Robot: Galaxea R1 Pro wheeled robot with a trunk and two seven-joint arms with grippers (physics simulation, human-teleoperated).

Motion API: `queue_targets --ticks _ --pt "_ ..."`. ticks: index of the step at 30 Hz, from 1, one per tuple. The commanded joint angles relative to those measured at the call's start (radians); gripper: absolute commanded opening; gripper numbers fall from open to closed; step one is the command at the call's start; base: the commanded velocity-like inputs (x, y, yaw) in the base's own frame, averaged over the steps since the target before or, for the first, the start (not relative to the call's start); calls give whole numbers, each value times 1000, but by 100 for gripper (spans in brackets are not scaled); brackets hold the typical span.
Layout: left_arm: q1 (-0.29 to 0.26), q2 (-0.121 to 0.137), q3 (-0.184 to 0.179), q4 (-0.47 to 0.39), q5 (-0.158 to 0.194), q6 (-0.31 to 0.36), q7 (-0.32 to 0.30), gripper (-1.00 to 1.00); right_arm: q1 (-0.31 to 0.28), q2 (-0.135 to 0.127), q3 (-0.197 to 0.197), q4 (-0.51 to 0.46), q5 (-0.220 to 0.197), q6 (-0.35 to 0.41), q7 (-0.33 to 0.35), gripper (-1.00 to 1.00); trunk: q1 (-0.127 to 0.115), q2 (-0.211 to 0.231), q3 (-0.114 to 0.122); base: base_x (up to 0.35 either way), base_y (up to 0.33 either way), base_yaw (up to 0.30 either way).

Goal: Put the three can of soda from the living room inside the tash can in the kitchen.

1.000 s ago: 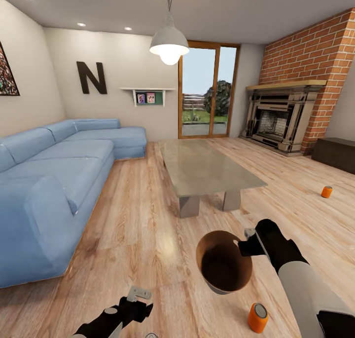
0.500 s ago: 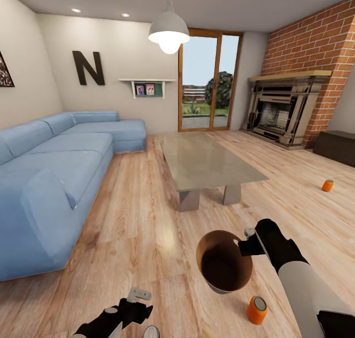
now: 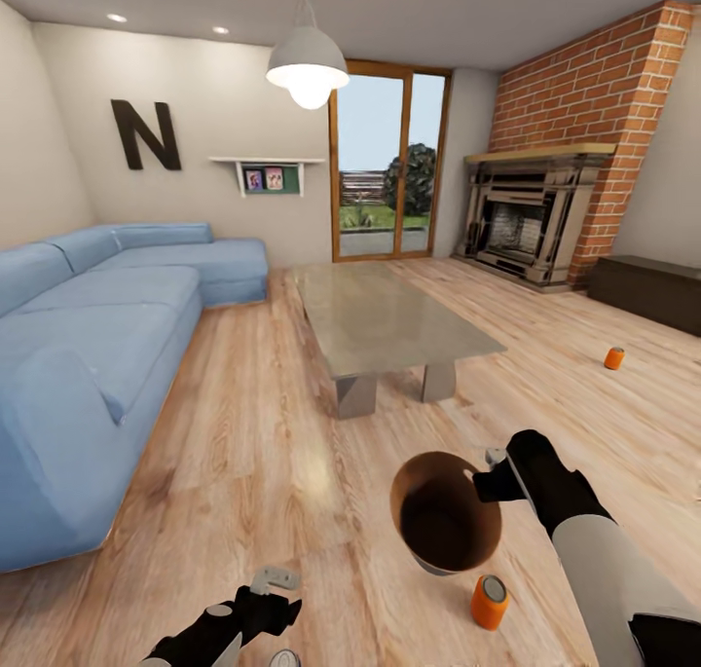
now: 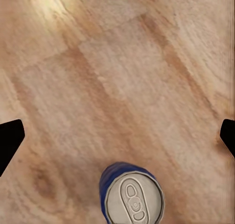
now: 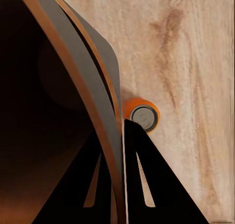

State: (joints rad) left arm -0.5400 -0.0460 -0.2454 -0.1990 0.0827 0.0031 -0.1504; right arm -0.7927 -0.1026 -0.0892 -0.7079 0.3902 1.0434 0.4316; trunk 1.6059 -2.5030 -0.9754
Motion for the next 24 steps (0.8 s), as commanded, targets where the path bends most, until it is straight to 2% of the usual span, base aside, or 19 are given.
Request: queue_targets --ticks 1,8,24 --pt "0 0 0 0 0 0 0 100 0 -1 -1 -1 -22 4 6 -100 0 0 1 0 0 -238" --pt "0 1 0 0 0 -2 0 100 0 -3 -1 -2 -22 4 4 -100 0 0 3 0 0 -165" --pt "0 1 0 0 0 -4 0 100 0 -3 0 -2 -22 4 6 -100 0 0 4 0 0 -7"
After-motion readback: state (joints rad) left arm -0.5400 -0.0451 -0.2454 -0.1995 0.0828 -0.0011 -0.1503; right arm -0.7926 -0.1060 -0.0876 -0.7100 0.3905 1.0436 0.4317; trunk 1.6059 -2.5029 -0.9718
